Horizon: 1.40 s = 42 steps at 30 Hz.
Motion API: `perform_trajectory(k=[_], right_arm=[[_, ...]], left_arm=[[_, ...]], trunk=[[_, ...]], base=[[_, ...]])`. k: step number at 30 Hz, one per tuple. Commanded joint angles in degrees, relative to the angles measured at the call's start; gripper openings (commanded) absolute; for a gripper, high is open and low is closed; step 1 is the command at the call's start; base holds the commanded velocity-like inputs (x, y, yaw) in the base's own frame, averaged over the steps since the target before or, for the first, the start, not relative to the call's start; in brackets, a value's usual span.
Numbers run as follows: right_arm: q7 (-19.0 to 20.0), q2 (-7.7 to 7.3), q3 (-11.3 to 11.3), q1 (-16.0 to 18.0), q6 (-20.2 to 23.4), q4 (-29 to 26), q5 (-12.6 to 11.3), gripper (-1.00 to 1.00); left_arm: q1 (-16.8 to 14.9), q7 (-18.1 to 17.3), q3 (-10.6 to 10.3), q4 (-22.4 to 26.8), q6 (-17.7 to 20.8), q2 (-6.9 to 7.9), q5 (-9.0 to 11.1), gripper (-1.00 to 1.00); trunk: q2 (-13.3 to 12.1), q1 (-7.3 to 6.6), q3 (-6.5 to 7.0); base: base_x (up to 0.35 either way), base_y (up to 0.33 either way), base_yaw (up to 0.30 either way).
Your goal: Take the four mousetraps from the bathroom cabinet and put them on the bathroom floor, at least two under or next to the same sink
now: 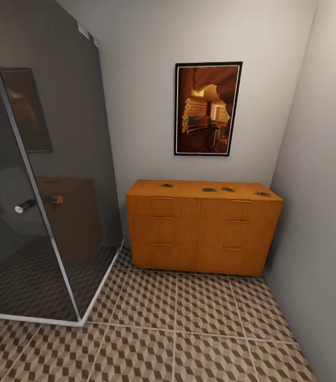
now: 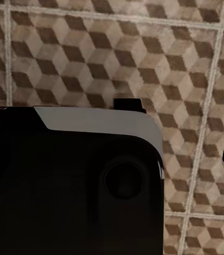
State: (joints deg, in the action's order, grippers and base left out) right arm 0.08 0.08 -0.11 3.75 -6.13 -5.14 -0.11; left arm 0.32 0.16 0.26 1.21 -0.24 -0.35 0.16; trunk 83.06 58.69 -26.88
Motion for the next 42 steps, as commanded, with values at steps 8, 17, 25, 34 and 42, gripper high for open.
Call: perform_trajectory(k=[8,17,25,34,42], right_arm=[[0.05,-0.04,-0.06,0.03,-0.20,0.03,-0.06,1.00],[0.04,0.08,-0.06,0.03,-0.20,0.04,-0.05,1.00],[0.06,0.06,-0.07,0.03,-0.20,-0.04,-0.03,1.00],[0.08,0.20,-0.07,0.03,-0.20,-0.05,-0.04,1.00],[0.10,0.24,-0.09,0.03,-0.20,-0.05,-0.07,1.00]], left_arm=[[0.03,0.02,0.00,0.11,-0.03,-0.01,0.01,1.00],[0.03,-0.04,0.00,0.12,-0.03,-0.05,-0.03,1.00],[0.03,-0.17,0.00,0.45,-0.08,-0.09,0.00,1.00],[0.03,-0.28,0.00,0.65,-0.05,-0.09,0.01,1.00],[0.03,-0.39,-0.03,0.66,-0.03,-0.15,-0.02,1.00]], trunk=[[0.02,0.03,-0.05],[0.02,0.03,-0.05],[0.02,0.03,-0.05],[0.02,0.03,-0.05],[0.02,0.03,0.07]], base=[[0.328,0.000,0.000],[0.328,0.000,0.000],[0.197,0.000,0.000],[0.013,0.000,-0.003],[0.001,0.000,-0.225]])
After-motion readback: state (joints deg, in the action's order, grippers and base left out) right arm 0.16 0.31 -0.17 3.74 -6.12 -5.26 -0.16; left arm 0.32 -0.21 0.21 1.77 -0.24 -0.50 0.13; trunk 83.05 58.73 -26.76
